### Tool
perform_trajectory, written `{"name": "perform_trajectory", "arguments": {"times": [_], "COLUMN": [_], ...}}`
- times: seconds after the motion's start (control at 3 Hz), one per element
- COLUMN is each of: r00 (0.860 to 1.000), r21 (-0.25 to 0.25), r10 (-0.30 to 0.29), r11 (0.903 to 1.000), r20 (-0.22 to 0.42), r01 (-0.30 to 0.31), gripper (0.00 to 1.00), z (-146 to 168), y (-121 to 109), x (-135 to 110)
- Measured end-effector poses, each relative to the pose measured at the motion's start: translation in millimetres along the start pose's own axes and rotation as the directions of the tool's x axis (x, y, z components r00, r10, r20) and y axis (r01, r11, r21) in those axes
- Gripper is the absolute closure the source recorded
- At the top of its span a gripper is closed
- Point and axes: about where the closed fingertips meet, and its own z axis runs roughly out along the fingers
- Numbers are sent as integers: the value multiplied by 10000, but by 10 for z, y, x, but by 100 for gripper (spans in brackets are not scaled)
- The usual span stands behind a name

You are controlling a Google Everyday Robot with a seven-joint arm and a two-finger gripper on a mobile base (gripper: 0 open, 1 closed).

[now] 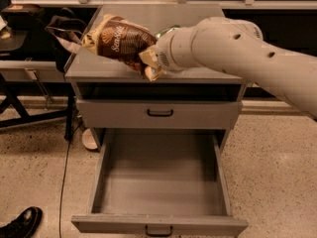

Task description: Pick brown chip bag from middle drawer and place on counter

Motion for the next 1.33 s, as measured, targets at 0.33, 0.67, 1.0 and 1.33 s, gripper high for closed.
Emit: {"name": "perform_trajectory", "arguments": {"times": [0.33,0.67,1.0,1.33], "r00": [9995,9986,9987,9987], "r21": [-57,-105,-132,-132], "r10": [256,496,502,501], "r11": [9997,9987,9987,9987], "r20": [173,164,76,75], "r01": [-255,-494,-501,-500], "gripper": [100,100,100,73], "z": [220,457,580,581], "y": [-116,-218,-261,-261], "x": [7,53,89,89]}}
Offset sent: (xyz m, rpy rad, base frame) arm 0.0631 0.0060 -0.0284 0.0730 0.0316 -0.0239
